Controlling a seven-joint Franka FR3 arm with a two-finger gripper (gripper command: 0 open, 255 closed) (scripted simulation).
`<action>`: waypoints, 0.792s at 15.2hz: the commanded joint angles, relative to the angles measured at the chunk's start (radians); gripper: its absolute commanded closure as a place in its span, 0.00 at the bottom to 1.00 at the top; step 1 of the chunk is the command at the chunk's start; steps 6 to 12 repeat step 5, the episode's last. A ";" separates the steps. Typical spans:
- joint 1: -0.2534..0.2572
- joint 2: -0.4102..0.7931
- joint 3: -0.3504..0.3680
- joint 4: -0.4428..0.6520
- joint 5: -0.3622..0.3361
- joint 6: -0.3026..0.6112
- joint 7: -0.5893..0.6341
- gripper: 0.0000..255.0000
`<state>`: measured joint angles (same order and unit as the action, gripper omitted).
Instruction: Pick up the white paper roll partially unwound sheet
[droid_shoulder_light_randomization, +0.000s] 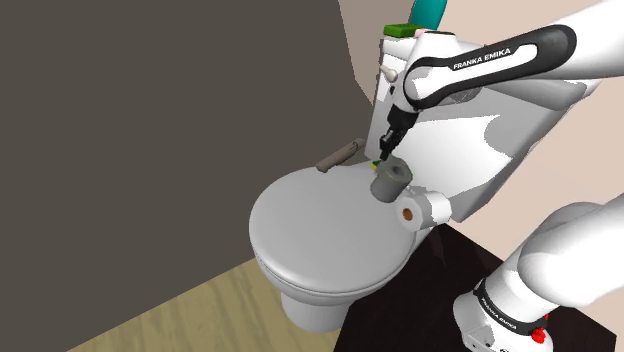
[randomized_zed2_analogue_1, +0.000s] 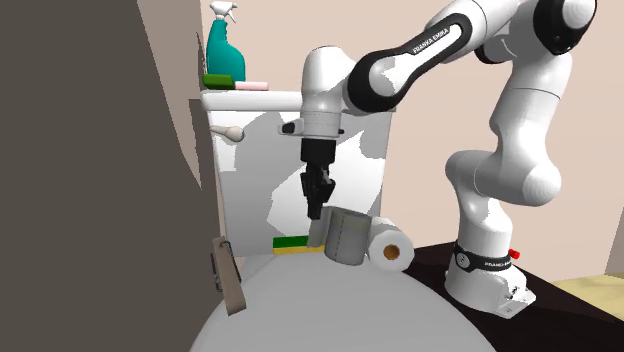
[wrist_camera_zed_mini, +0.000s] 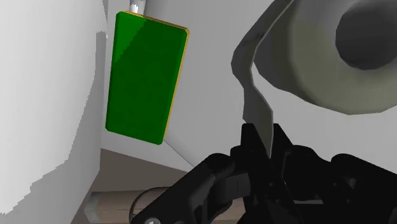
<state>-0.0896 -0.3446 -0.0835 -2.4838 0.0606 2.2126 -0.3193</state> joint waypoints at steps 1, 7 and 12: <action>-0.001 -0.011 0.001 0.018 -0.002 -0.029 0.003 1.00; -0.001 -0.022 0.002 0.038 -0.004 -0.060 0.006 1.00; -0.001 -0.022 0.002 0.038 -0.004 -0.060 0.006 1.00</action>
